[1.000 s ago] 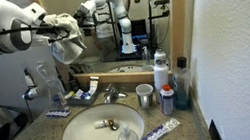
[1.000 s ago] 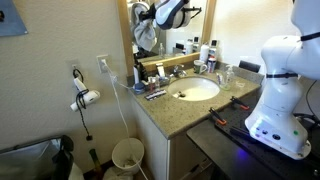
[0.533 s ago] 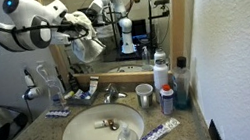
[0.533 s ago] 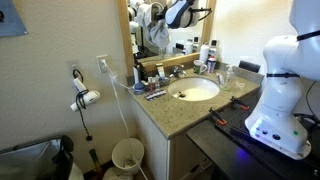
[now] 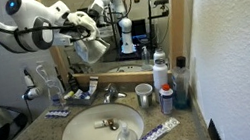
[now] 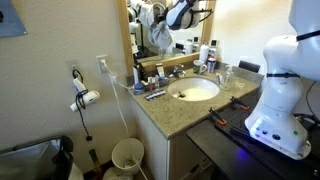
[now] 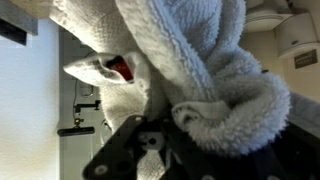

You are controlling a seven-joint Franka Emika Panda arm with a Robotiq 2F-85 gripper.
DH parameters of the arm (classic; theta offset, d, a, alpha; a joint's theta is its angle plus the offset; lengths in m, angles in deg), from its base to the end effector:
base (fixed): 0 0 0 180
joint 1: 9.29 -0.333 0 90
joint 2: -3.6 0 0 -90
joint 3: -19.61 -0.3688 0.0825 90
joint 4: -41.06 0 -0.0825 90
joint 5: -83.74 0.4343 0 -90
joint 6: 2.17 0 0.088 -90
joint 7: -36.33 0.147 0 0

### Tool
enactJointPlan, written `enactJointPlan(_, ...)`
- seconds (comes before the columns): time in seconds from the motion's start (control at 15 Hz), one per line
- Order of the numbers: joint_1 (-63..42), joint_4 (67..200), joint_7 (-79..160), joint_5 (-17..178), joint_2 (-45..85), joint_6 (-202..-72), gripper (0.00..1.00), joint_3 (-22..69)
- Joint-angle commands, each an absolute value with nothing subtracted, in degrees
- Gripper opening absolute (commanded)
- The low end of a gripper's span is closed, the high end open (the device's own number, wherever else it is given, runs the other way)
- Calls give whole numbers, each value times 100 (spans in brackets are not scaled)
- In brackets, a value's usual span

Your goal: Use the towel on the left side of the counter to wipe the mirror

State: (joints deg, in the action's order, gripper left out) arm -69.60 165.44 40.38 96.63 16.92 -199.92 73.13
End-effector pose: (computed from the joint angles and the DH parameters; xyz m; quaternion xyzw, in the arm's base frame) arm 0.6721 0.0863 0.4740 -0.8368 0.0326 -0.5464 0.0062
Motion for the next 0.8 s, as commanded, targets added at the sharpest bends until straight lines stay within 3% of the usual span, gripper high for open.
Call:
enactJointPlan(0.0,-6767,16586,4374,9299,1716,-20073,8,6419)
enactJointPlan(0.33,-6353,16374,4729,8663,2049,-20063,8,5160)
enactJointPlan(0.73,-5758,16032,4724,8572,2464,-20046,8,4666)
